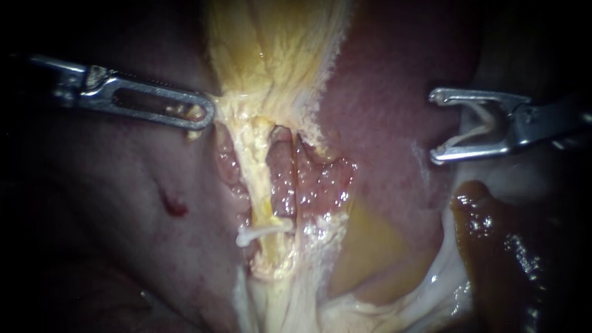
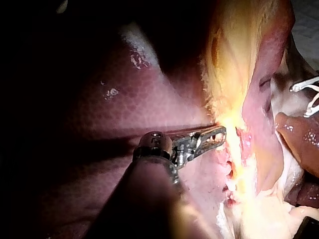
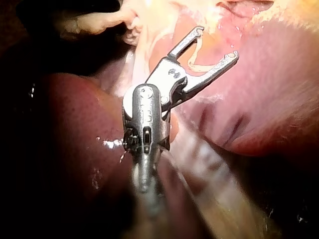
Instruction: Clipping second clip left tube
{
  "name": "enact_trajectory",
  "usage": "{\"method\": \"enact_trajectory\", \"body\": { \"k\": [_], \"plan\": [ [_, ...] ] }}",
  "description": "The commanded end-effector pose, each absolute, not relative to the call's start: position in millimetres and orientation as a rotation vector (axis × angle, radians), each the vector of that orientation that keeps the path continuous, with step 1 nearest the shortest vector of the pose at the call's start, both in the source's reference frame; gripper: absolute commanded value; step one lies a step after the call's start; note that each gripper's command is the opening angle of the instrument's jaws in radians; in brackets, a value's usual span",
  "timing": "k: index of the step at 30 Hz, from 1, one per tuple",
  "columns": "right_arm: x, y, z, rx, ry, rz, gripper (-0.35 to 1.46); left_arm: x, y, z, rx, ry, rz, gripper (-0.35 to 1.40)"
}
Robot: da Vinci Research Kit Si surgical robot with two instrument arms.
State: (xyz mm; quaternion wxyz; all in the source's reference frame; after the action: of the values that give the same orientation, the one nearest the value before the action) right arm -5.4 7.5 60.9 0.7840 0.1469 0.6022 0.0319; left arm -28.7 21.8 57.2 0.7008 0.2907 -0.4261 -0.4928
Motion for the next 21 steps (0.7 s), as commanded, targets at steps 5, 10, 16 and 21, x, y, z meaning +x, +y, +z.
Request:
{"method": "enact_trajectory", "body": {
  "k": [5, 10, 16, 21],
  "plan": [
    [-3.3, 5.9, 61.9, 0.343, 1.294, 0.063, 0.48, -28.7, 21.8, 57.2, 0.646, -0.948, -1.098, -0.35],
    [-1.6, 4.8, 63.0, 0.365, 1.292, 0.065, 0.48, -28.8, 21.7, 57.2, 0.645, -0.948, -1.099, -0.35],
    [0.6, 3.2, 64.5, 0.393, 1.292, 0.064, 0.48, -28.9, 21.7, 57.2, 0.645, -0.948, -1.099, -0.35],
    [2.7, 1.8, 66.1, 0.426, 1.294, 0.083, 0.48, -28.9, 21.7, 57.2, 0.645, -0.948, -1.099, -0.35]
  ]
}}
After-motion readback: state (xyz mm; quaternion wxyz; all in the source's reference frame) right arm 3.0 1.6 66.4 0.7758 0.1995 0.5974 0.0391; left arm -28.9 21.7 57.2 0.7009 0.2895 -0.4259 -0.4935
